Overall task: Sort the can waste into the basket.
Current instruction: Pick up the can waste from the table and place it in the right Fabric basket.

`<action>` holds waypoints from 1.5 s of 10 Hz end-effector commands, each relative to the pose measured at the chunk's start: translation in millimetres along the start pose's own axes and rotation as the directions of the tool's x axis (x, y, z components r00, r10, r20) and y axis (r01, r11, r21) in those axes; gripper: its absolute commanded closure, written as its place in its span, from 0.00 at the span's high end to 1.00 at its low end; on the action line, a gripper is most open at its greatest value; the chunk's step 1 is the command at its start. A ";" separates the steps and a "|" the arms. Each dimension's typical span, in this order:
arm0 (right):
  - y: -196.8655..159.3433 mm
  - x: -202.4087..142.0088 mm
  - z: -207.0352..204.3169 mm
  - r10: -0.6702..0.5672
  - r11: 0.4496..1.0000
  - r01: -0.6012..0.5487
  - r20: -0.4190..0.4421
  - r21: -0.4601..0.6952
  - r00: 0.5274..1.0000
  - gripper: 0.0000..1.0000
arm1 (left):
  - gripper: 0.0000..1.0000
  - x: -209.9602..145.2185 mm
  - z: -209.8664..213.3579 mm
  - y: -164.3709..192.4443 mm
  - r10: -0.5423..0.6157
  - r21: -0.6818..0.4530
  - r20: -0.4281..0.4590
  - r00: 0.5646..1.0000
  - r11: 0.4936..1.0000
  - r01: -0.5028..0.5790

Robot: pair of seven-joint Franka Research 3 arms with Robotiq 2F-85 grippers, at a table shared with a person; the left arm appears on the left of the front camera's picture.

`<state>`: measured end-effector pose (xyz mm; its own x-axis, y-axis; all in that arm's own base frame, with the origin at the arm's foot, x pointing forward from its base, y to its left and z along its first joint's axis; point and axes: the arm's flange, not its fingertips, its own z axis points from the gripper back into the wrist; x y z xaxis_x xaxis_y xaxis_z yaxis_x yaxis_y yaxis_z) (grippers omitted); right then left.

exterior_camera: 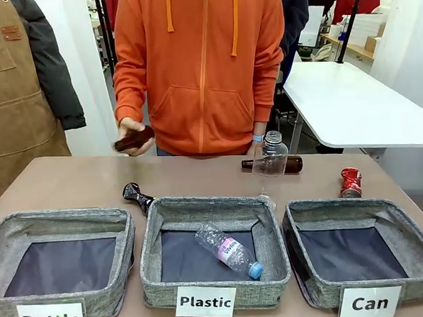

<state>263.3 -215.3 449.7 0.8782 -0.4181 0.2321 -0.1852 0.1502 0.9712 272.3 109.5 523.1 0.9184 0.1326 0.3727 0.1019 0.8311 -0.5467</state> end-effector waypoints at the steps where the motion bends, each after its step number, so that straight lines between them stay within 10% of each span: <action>1: 0.6 1.9 1.6 0.029 1.000 -0.029 0.001 0.009 1.000 1.00 | 1.00 6.1 -7.8 19.6 -0.030 -0.192 0.007 1.000 0.981 0.031; 9: 0.6 1.9 1.6 0.029 1.000 -0.029 0.001 0.009 1.000 1.00 | 1.00 22.3 -18.7 21.1 0.060 -0.261 -0.007 0.998 0.963 -0.060; 15: 0.6 1.9 1.6 0.029 1.000 -0.029 0.001 0.009 1.000 1.00 | 1.00 -23.0 35.7 109.2 0.288 -0.434 0.093 0.953 0.873 -0.222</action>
<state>263.0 -215.6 449.5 0.8779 -0.4189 0.2320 -0.1850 0.1502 0.9712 242.8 208.5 490.2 0.8753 0.4097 0.2570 0.0048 0.5240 -0.8517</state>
